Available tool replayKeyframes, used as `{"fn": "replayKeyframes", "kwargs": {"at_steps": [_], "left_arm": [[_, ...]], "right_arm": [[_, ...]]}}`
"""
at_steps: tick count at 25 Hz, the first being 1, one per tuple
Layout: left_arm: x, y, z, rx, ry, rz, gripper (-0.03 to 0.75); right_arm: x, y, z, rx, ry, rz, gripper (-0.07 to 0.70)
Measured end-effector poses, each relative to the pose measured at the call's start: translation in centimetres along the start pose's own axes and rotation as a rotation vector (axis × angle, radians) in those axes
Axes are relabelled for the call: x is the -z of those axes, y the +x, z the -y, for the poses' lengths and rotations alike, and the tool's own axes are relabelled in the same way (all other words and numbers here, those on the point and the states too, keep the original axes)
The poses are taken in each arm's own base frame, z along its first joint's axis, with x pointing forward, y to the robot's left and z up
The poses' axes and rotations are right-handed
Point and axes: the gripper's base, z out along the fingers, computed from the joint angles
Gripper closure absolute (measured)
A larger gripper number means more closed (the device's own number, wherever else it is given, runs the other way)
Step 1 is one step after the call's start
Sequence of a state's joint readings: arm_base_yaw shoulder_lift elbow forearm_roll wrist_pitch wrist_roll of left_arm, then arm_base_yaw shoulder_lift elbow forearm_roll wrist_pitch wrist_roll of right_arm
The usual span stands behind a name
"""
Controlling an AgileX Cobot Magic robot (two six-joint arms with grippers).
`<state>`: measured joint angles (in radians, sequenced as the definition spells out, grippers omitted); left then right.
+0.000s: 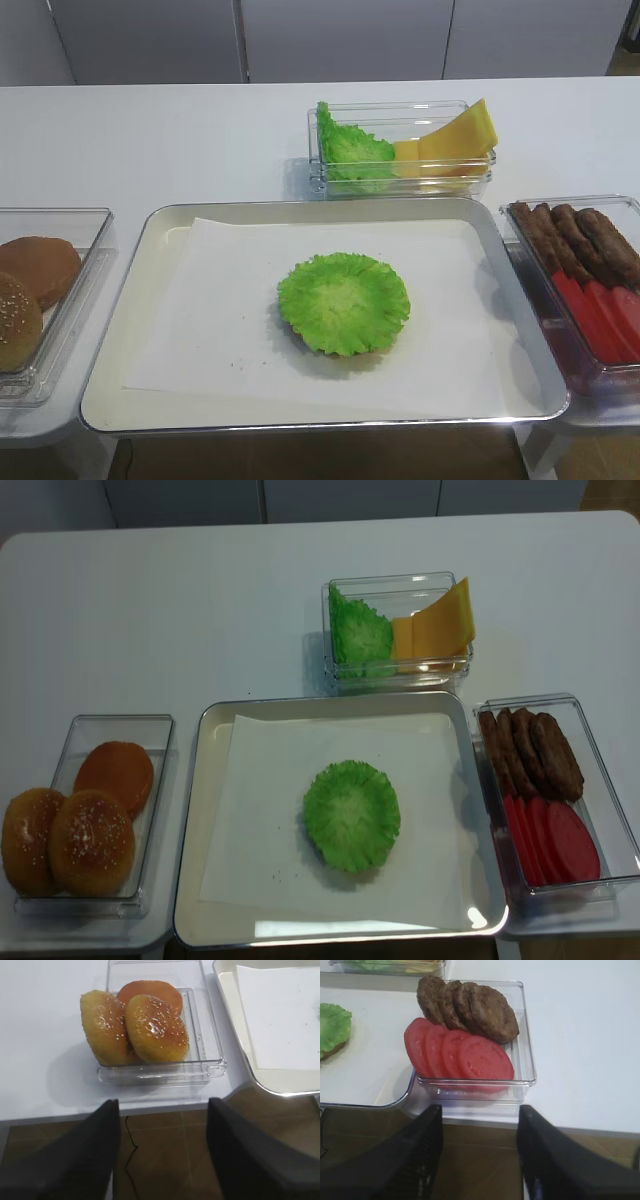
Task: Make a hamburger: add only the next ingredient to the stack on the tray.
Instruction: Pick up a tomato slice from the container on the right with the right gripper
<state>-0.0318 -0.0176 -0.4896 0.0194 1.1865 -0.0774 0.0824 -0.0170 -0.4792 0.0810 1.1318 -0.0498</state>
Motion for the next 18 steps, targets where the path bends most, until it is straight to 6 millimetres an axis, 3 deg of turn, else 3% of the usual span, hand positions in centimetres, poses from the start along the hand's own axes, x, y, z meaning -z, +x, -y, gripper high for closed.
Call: {"fn": "replayKeyframes", "kwargs": {"at_steps": [2,5,7,12,18], "left_arm": [[0.0,0.0,0.0,0.000,0.000,0.000,0.307],[0.0,0.0,0.0,0.000,0.000,0.000,0.307],[0.0,0.0,0.0,0.000,0.000,0.000,0.307],[0.0,0.0,0.0,0.000,0.000,0.000,0.307],[0.0,0.0,0.0,0.000,0.000,0.000,0.307]], "right_arm": [[0.0,0.0,0.0,-0.001,-0.002,0.000,0.225],[0.0,0.0,-0.3,-0.013,-0.028,0.001,0.113],[0.3,-0.3,-0.5,-0.037,-0.049,0.016,0.077],[0.8,-2.0,-0.5,-0.081,-0.055,0.004,0.076],[-0.9,-6.3,-0.3,-0.133,-0.047,-0.134,0.083]]}}
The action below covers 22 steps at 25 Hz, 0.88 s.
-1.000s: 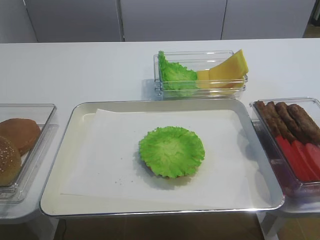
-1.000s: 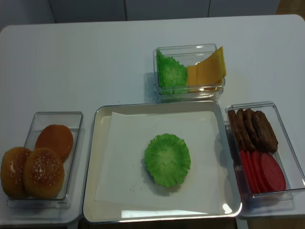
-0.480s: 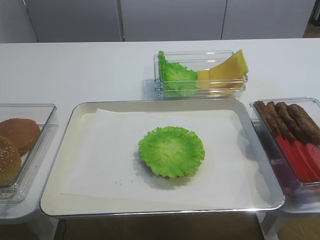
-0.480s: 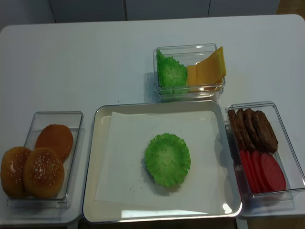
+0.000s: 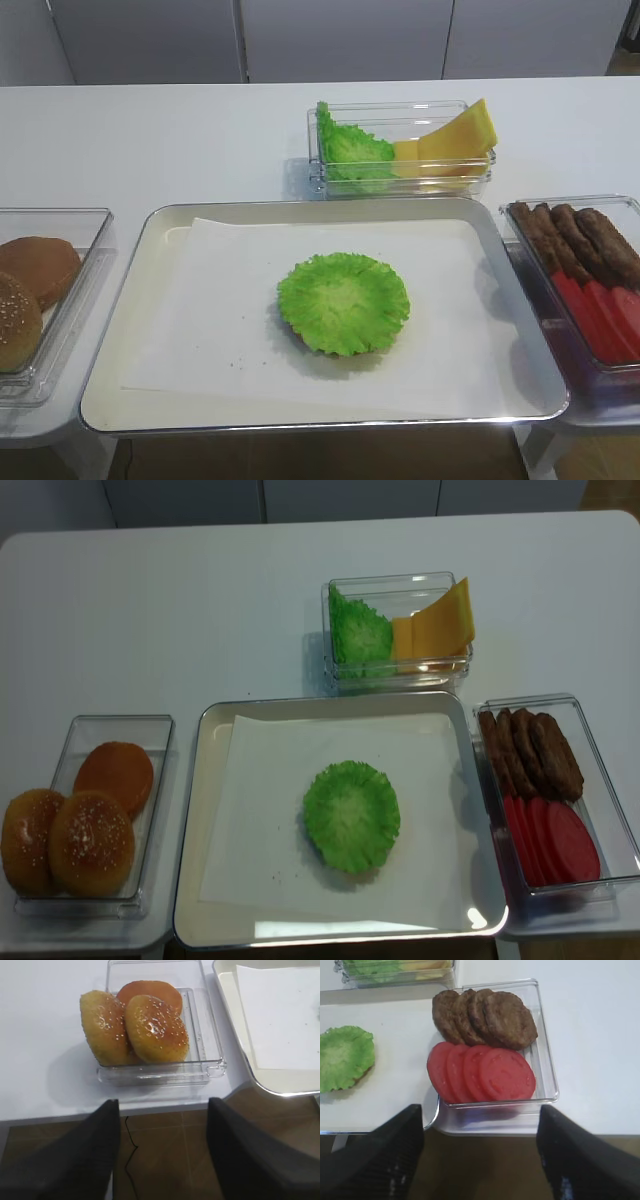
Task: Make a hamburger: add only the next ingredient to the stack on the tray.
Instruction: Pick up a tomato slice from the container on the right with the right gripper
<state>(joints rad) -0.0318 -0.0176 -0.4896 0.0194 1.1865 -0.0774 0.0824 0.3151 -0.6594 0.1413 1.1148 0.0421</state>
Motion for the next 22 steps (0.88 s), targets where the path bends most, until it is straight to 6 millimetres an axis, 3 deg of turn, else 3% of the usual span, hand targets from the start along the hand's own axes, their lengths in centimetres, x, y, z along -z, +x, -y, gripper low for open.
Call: {"fn": "replayKeyframes", "kwargs": {"at_steps": [7,13,17,22], "left_arm": [[0.0,0.0,0.0,0.000,0.000,0.000,0.307],[0.0,0.0,0.0,0.000,0.000,0.000,0.307],[0.0,0.0,0.0,0.000,0.000,0.000,0.307],[0.0,0.0,0.0,0.000,0.000,0.000,0.307]], "right_arm": [[-2.3,-5.5,-0.3,-0.028,0.009,-0.098,0.099],[-5.2,-8.8,-1.1,-0.030,-0.035,-0.209,0.104],[-7.6,-9.8,-1.8,-0.018,-0.023,-0.326,0.129],[-10.7,-9.5,-3.2,0.056,-0.013,-0.467,0.161]]}}
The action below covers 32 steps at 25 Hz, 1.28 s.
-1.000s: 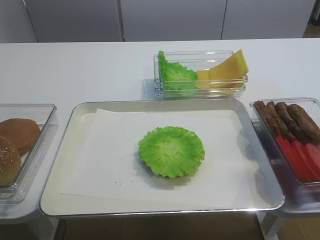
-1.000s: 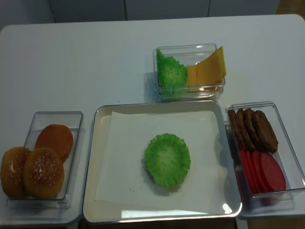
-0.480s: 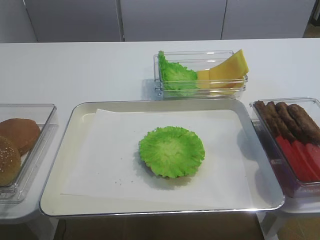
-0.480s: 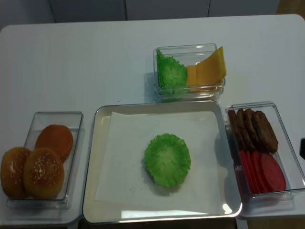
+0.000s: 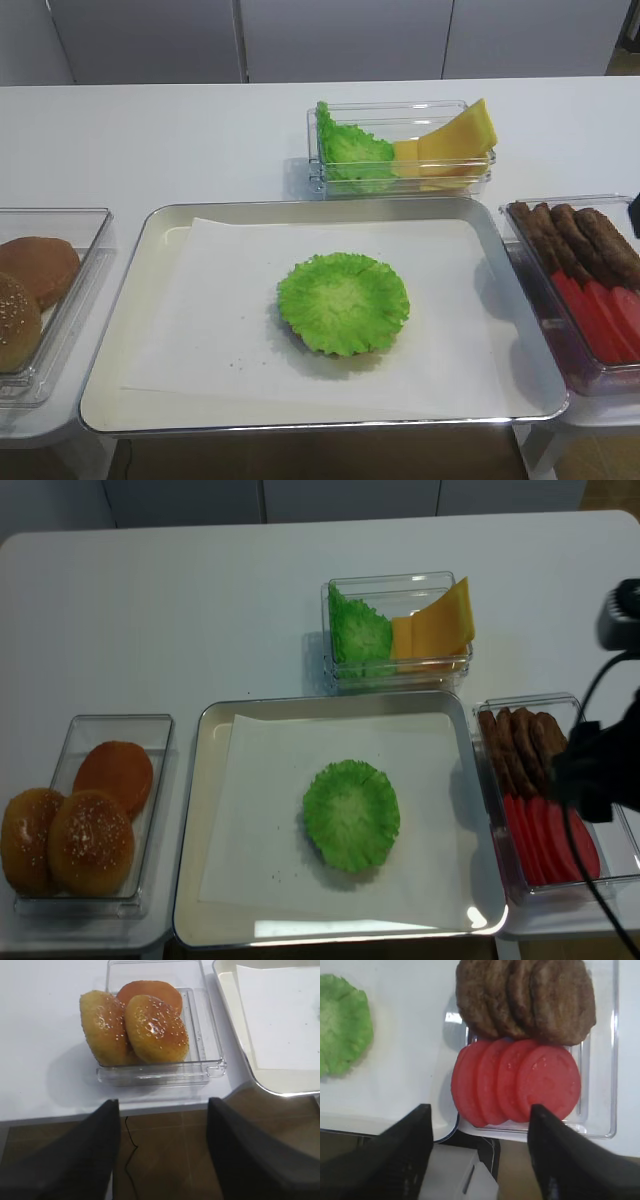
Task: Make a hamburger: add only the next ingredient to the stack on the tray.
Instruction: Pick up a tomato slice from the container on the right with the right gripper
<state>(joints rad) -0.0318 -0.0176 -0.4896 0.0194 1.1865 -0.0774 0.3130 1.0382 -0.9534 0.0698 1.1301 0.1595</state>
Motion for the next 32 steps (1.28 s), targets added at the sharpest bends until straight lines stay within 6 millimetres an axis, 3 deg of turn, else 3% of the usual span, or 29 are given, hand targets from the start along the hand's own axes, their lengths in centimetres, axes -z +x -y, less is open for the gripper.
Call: {"fn": "replayKeyframes", "kwargs": {"at_steps": [7,14,21,32], "left_arm": [[0.0,0.0,0.0,0.000,0.000,0.000,0.307],[0.0,0.0,0.0,0.000,0.000,0.000,0.307],[0.0,0.0,0.0,0.000,0.000,0.000,0.307],[0.0,0.0,0.0,0.000,0.000,0.000,0.307]], "right_arm": [[-4.5,-0.9,-2.3,0.093,0.078,-0.149,0.197],[-8.3,-1.6,-3.3,0.153,0.165,-0.227,0.252],[-10.0,-2.0,-3.5,0.165,0.175,-0.241,0.351],[-10.4,-2.2,-3.5,0.171,0.178,-0.238,0.397]]}}
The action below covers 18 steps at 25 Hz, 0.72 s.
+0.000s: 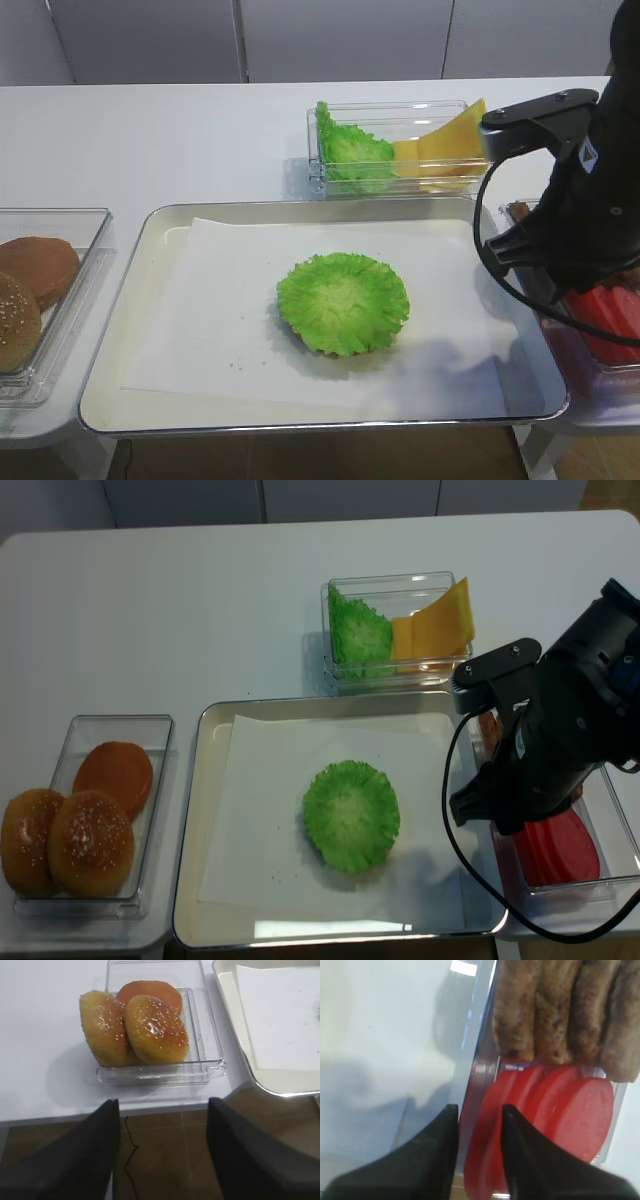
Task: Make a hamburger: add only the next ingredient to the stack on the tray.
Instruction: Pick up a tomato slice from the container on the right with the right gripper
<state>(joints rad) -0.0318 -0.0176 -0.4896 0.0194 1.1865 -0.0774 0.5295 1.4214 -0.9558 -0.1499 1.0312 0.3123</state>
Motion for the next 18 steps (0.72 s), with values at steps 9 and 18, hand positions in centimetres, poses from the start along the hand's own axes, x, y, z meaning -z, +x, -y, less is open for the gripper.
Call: {"fn": "replayKeyframes", "kwargs": {"at_steps": [9,18], "left_arm": [[0.00,0.00,0.00,0.000,0.000,0.000,0.307],[0.00,0.00,0.00,0.000,0.000,0.000,0.307]], "right_arm": [[-0.17,-0.20,0.02,0.002,0.011,-0.002,0.411],[-0.17,-0.22,0.08,0.006,0.017,0.000,0.514]]}}
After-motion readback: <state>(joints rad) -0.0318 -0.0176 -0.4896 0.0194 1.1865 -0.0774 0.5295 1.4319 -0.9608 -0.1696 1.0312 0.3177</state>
